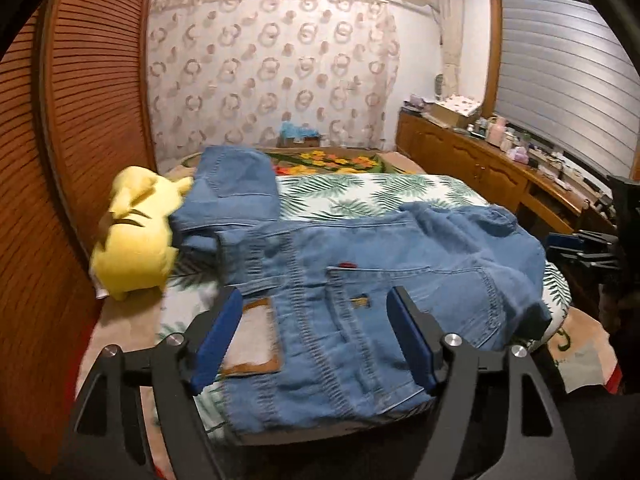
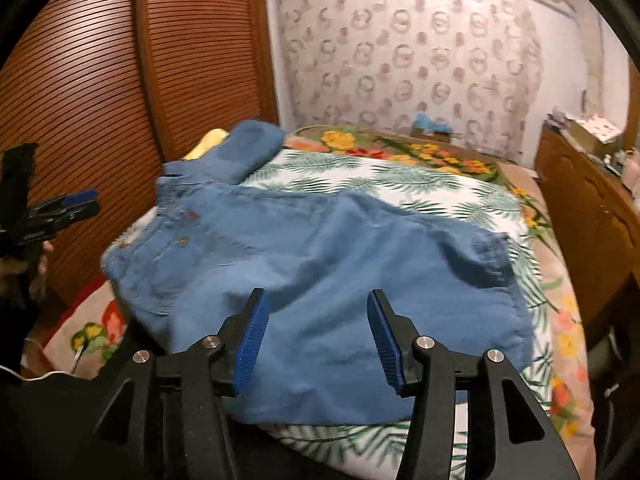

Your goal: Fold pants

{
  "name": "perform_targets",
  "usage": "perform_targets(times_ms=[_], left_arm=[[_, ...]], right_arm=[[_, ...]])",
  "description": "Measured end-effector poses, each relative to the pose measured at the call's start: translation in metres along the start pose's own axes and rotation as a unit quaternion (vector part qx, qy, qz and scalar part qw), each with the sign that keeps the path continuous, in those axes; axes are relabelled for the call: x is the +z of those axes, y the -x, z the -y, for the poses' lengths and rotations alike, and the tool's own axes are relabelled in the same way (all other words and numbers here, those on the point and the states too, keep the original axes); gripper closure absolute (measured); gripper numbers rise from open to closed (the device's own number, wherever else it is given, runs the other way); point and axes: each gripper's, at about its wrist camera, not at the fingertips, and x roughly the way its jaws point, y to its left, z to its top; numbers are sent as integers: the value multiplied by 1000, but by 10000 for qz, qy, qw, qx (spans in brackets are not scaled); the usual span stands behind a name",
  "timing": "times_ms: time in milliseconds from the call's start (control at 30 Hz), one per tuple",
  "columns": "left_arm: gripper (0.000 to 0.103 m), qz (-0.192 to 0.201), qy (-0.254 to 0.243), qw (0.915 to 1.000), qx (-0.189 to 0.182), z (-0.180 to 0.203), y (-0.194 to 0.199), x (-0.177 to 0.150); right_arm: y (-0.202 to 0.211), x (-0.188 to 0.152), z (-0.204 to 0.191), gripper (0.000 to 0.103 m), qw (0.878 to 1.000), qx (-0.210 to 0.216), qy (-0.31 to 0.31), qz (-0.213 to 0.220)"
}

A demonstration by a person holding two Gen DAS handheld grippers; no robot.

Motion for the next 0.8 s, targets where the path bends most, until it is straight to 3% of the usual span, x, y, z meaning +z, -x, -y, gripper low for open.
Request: perform_targets(times_ms=[467, 600, 800], left_arm=[[27, -496, -252, 9979, -329, 50, -81, -15], [27, -753, -194, 9966, -258, 55, -97, -23], [27, -817, -119, 9965, -157, 57, -104, -30]], right_arm=[[-58, -27, 10, 49, 9965, -669, -285, -417], [-67, -26, 7, 49, 9958, -691, -343, -499], [-72, -28, 13, 48, 9956, -744, -291, -486]])
